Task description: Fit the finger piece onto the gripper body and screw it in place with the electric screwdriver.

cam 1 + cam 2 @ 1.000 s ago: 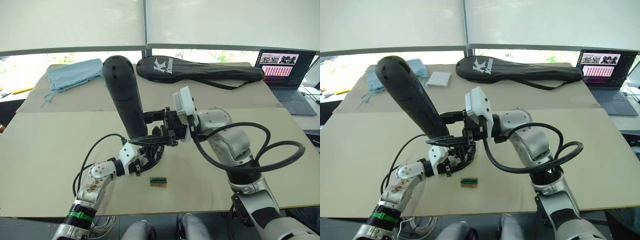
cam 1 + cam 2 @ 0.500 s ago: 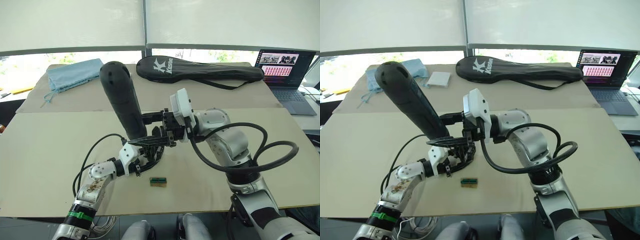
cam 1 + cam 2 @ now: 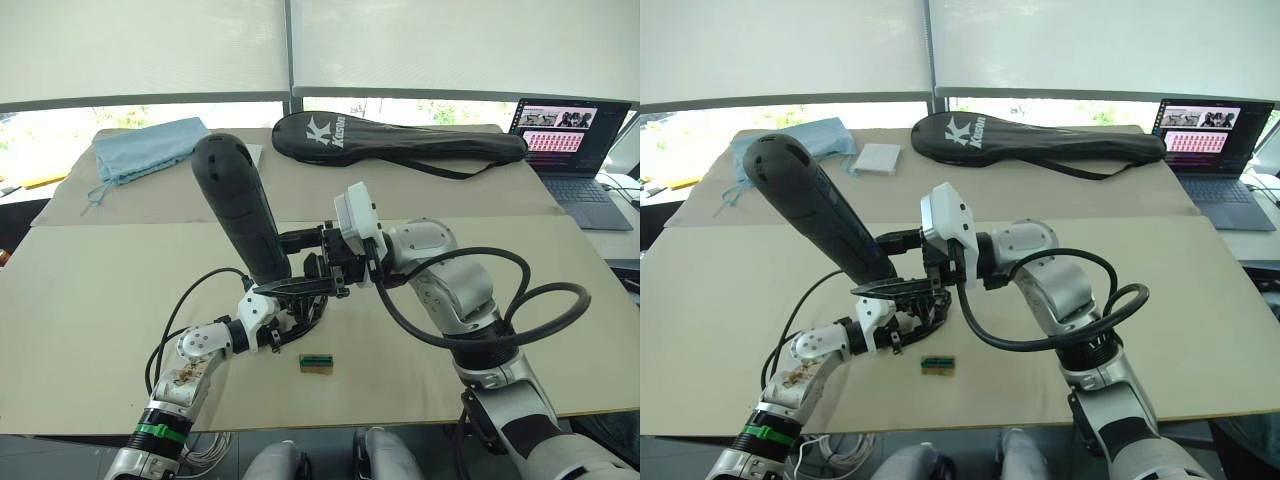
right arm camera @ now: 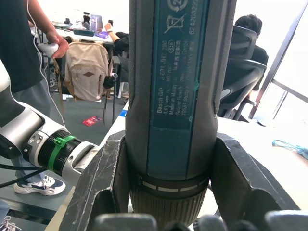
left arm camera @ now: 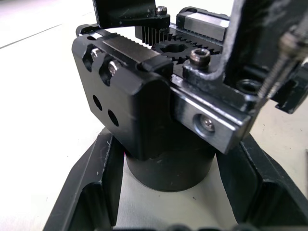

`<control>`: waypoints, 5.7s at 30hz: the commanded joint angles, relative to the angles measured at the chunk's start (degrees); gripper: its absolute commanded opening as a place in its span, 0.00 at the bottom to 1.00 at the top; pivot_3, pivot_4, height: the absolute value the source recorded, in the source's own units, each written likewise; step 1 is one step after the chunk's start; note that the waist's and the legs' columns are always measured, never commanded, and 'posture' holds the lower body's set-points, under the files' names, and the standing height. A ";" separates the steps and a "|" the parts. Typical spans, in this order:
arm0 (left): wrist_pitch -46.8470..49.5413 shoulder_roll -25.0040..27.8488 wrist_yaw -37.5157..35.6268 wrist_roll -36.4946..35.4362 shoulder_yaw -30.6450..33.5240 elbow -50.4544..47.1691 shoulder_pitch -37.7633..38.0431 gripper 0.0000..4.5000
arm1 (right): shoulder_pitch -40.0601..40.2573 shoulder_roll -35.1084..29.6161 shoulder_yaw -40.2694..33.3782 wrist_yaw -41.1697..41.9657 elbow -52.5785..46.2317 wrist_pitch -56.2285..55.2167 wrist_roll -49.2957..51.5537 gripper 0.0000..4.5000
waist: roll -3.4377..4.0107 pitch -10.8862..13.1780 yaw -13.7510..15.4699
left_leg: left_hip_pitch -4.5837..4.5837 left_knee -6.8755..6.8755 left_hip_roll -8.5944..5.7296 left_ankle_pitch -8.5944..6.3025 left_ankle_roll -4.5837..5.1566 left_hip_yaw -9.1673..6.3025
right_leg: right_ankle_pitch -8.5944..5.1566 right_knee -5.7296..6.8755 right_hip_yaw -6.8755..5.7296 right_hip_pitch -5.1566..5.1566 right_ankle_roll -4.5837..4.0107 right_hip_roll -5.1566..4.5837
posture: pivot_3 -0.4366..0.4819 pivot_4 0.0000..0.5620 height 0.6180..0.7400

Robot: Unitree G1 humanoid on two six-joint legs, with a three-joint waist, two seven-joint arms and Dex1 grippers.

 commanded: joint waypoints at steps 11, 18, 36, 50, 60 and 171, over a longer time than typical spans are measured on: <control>1.12 0.15 -0.49 0.71 -1.29 1.37 1.01 0.51 | -2.60 0.67 -1.28 0.20 -1.98 -3.14 1.02 0.43 | 0.00 0.00 -0.01 | 0.00 0.00 0.00 0.00 -0.01 0.00 | 0.00 0.00 0.00 0.00 0.00 0.00 | 0.48 0.27 1.00; 1.23 -0.02 -0.44 0.63 -1.36 1.31 1.00 0.51 | -2.48 -0.10 -0.69 0.58 -2.38 -3.36 0.60 0.43 | 0.00 0.00 0.00 | 0.00 0.00 0.00 0.00 -0.01 0.00 | 0.00 0.00 0.00 0.00 0.00 0.00 | 0.48 0.27 1.00; 1.37 -0.05 -0.24 0.63 -1.44 1.35 0.87 0.51 | -2.58 -0.43 -0.35 1.89 -1.15 -4.28 -0.08 0.43 | 0.00 0.00 0.02 | 0.00 0.00 0.00 0.00 -0.01 0.00 | 0.00 0.00 0.01 0.00 0.00 -0.02 | 0.48 0.27 1.00; 1.40 -0.19 -0.43 0.54 -1.66 1.37 0.90 0.51 | -3.58 -0.47 -0.89 2.75 -1.13 -3.01 0.79 0.43 | 0.00 0.00 0.03 | 0.00 0.00 0.00 0.00 -0.01 0.00 | 0.00 0.00 0.01 0.00 0.00 -0.02 | 0.48 0.27 1.00; 1.25 -0.29 -0.38 0.60 -1.72 1.64 0.88 0.51 | -4.88 -0.18 -0.56 3.53 -0.95 -2.53 0.96 0.43 | 0.00 0.00 0.06 | 0.00 0.01 -0.01 0.00 0.00 0.00 | 0.00 0.00 0.01 0.01 0.00 -0.03 | 0.48 0.27 1.00; 3.09 0.26 -0.59 0.06 -1.67 -0.14 1.50 0.51 | -1.71 -0.22 -2.17 -4.66 3.43 6.03 -0.44 0.43 | 0.01 -0.01 -0.01 | 0.03 -0.01 0.00 0.01 -0.02 -0.01 | 0.00 0.00 -0.02 0.04 0.00 -0.01 | 0.48 0.27 1.00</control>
